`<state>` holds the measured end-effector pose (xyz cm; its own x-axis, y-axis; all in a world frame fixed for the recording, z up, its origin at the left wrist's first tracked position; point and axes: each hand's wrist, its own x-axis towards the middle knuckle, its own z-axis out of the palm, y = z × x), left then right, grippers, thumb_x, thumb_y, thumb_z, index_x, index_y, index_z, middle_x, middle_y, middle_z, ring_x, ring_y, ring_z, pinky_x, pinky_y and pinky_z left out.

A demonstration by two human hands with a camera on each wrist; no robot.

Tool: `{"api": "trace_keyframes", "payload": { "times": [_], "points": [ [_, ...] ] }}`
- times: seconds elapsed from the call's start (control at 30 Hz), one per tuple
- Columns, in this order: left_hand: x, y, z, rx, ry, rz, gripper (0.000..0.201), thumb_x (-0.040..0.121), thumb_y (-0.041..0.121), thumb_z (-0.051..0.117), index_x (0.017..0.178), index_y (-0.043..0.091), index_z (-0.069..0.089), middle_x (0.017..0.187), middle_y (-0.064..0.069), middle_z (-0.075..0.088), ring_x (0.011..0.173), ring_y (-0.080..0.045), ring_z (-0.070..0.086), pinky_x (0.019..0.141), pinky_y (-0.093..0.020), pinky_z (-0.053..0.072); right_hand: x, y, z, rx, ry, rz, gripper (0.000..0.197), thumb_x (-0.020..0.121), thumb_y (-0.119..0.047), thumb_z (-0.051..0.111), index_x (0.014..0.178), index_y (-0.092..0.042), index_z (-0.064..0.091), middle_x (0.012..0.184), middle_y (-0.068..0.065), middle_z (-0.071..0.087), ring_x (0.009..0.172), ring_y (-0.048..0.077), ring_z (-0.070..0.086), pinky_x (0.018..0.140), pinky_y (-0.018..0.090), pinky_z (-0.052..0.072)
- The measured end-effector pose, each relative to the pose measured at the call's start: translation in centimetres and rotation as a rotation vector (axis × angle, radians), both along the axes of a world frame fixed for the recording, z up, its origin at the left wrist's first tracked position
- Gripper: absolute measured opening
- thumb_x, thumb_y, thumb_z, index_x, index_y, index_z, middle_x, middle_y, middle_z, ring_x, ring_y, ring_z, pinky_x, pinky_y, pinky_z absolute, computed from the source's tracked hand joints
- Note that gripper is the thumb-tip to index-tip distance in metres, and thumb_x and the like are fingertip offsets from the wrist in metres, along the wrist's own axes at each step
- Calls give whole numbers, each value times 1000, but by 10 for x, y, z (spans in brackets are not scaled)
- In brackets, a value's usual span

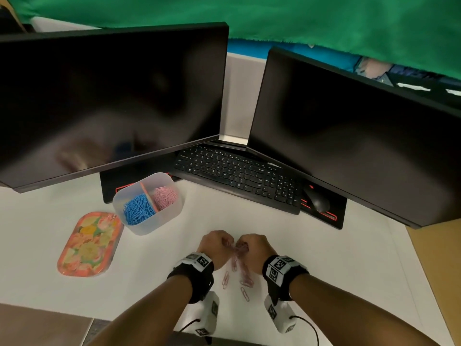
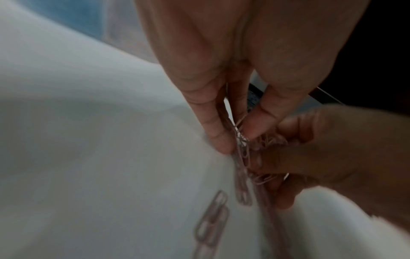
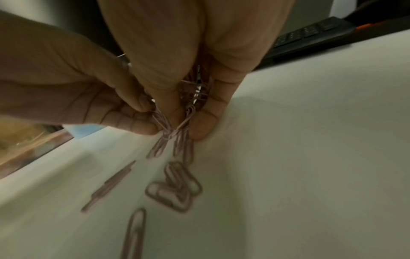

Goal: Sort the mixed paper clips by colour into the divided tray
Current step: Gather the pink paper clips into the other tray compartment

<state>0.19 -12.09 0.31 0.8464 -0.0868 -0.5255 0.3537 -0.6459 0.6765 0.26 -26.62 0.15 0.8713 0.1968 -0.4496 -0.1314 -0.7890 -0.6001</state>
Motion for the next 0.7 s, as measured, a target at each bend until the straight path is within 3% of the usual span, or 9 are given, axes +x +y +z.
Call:
{"api": "trace_keyframes", "payload": {
  "times": [0.07,0.17,0.3,0.4,0.47,0.53,0.63,0.7],
  "points": [
    [5,3,-6,-154,109,153,7,78,15,64,81,20,68,86,-2,70,85,-22,67,75,-26,56,3,0,3,25,15,-37,15,85,-18,58,81,-10,70,78,4,68,74,20,63,67,30,54],
    [14,5,-7,-419,256,351,11,85,9,60,76,7,67,88,-18,68,86,-32,67,89,-49,55,9,5,14,70,15,-51,11,84,-15,63,85,-8,71,75,3,66,69,16,61,61,24,50],
    [21,2,4,-711,438,700,39,97,36,50,89,-1,62,87,-21,67,82,-31,64,74,-44,58,25,23,35,66,6,13,15,81,-3,54,81,-2,69,73,10,65,68,20,61,65,32,54],
    [25,-2,11,-875,491,824,48,100,43,40,101,-1,60,98,-22,66,89,-31,63,71,-42,54,34,40,46,21,8,78,16,81,-2,55,86,-9,69,84,7,65,82,22,64,75,33,56],
    [28,-1,14,-960,492,852,48,101,38,34,105,-1,62,101,-22,66,92,-30,62,71,-39,51,37,48,53,-12,14,137,25,80,-2,56,99,-14,68,98,6,65,93,23,64,83,33,55],
    [29,2,13,-1024,475,864,43,101,27,29,100,-1,62,92,-21,66,86,-28,61,66,-37,49,41,51,59,-48,20,195,34,80,-3,58,111,-17,65,110,6,64,99,23,63,88,34,54],
    [28,9,10,-1020,444,870,38,98,17,29,92,2,63,86,-17,67,81,-25,61,66,-37,50,46,50,66,-20,25,232,40,80,-5,61,116,-22,63,117,4,63,102,19,63,91,34,54],
    [29,14,8,-1020,443,857,32,96,16,33,90,4,62,83,-14,66,76,-24,60,67,-36,52,50,42,71,55,33,213,39,83,-3,56,116,-22,63,117,1,63,103,13,62,88,26,53]
  ]
}}
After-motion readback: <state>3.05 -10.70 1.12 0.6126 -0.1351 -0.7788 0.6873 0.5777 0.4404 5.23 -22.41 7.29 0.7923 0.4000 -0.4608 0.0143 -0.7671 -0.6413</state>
